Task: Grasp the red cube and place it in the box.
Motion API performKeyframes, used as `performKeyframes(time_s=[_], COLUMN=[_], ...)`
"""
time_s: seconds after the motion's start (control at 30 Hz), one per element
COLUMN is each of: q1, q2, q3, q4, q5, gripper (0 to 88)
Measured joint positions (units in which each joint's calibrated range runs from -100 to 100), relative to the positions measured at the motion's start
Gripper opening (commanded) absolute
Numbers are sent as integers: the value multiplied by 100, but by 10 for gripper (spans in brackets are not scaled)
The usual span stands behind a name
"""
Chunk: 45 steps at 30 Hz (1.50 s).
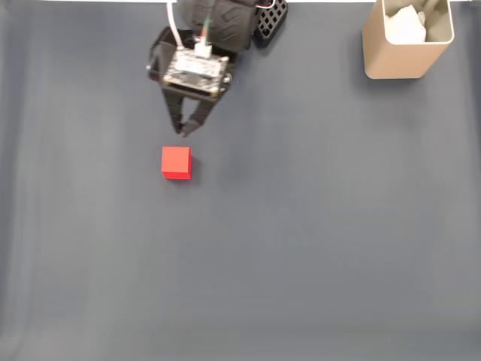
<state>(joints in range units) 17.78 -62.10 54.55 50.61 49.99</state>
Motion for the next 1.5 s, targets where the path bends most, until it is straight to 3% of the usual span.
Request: performKeyframes(time_s=[0.2, 0.53, 0.9, 1.2, 1.5], q1=[556, 1097, 1112, 842, 534], q2=[624, 1569, 2327, 2711, 3112], q3=[-419, -947, -1202, -1375, -1548], q4=[106, 252, 309, 325, 130], q5=[264, 767, 1275, 1363, 1133], gripper=[13, 168, 258, 321, 389])
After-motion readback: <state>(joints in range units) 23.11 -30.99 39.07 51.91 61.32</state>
